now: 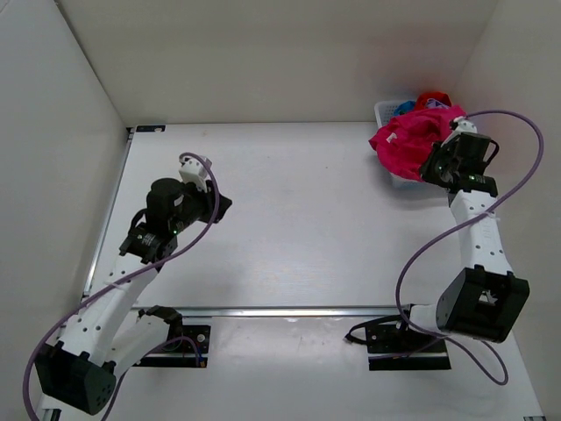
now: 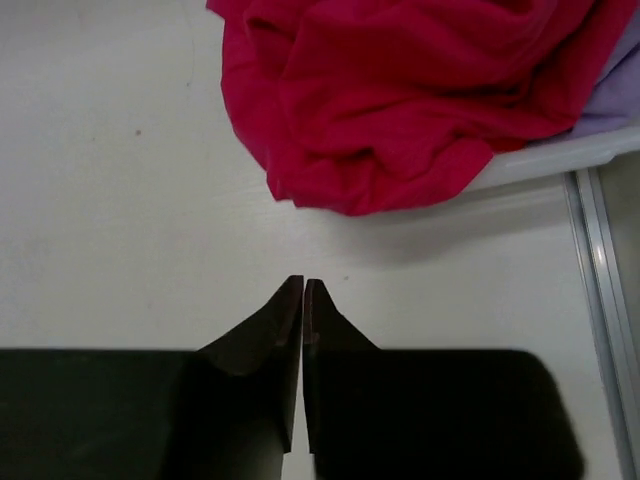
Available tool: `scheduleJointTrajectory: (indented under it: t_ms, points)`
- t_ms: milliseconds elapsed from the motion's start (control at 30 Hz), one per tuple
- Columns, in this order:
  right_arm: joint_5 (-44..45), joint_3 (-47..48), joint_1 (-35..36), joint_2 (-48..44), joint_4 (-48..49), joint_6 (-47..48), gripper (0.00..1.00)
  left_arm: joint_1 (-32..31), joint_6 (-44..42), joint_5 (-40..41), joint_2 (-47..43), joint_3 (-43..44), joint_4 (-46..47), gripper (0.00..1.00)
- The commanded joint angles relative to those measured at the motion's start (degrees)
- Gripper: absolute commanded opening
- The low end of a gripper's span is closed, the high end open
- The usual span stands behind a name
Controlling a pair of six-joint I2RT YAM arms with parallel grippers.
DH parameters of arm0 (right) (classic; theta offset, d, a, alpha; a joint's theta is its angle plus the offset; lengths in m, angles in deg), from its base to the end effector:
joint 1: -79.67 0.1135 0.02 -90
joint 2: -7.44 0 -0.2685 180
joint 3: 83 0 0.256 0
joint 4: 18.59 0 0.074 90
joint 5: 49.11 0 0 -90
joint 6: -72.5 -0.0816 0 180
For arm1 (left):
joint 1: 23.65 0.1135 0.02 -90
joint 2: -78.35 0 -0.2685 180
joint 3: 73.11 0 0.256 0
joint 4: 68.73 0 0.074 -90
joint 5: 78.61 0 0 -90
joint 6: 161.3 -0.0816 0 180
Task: Fold and stack the t-shirts
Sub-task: Grab crumpled tshirt from bin with the right arm
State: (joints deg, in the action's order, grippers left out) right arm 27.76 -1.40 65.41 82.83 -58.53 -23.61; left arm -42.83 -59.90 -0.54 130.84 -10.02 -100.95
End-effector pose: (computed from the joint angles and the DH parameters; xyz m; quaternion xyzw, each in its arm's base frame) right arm 0.3287 -0.0644 0.3158 0.1018 0.8718 0.0673 0.4744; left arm 0.2317 -0.0984 0.3169 0.1141 0.8168 -0.2303 0.5164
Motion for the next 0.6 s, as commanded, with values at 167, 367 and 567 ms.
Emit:
scheduleJointTrajectory:
  t_ms: [167, 367, 567]
  points:
    - [8.55, 6.72, 3.54, 14.23, 14.61, -2.33, 0.48, 1.33, 3.19, -4.95, -4.50, -7.97, 3.56, 0.60]
    - [10.57, 13.42, 5.91, 24.35, 12.33, -1.81, 0.83, 0.81, 0.65, -2.66, -5.20, -7.43, 2.32, 0.66]
    - [11.45, 13.61, 8.98, 26.74, 9.07, 2.77, 0.80, 1.16, 1.43, -3.81, -4.06, -7.97, 3.12, 0.67]
